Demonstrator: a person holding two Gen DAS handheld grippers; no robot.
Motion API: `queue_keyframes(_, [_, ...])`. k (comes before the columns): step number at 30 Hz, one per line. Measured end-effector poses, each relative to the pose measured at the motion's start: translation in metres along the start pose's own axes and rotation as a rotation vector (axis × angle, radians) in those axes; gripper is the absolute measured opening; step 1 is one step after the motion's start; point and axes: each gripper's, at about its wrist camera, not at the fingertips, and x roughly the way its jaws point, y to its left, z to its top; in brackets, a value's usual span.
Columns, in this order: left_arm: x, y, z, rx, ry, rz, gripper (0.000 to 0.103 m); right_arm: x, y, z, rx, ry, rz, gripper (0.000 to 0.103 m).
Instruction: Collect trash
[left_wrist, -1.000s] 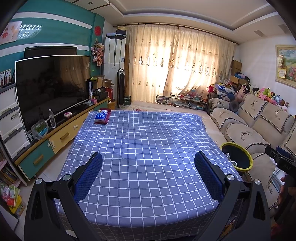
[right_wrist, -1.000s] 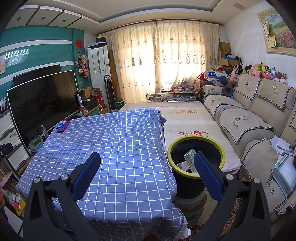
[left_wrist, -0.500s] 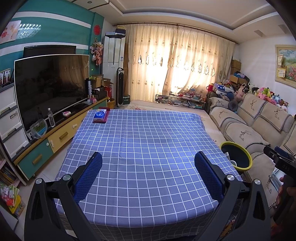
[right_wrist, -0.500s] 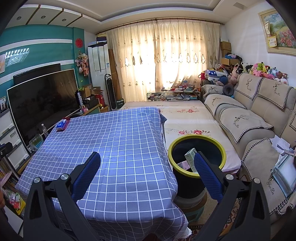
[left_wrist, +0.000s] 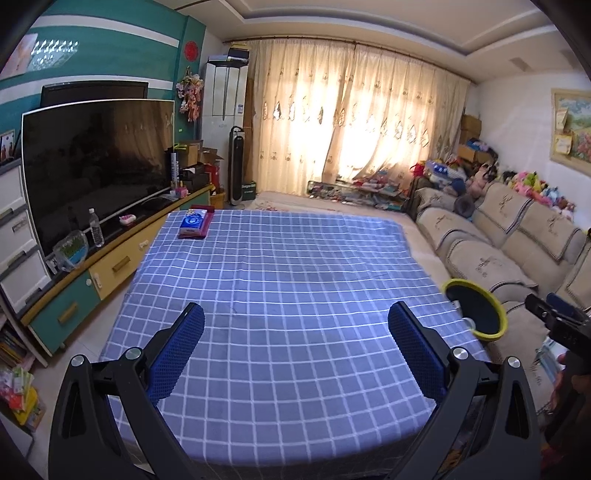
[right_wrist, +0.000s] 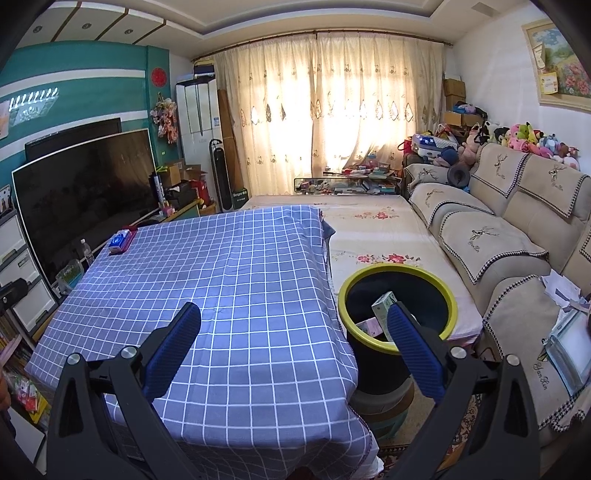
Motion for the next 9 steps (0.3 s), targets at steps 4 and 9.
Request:
queue_keyframes(4, [0.037,0.006,0.013,0.014,0.040,0.017,0.098,0.028,0.007,0.013,-0.023,0.034,0.023,0.096])
queue_keyframes(9, [0.117,0.029,0.030,0.014,0.122,0.050,0.098,0.088,0.029,0.042,-0.074,0.074,0.055,0.096])
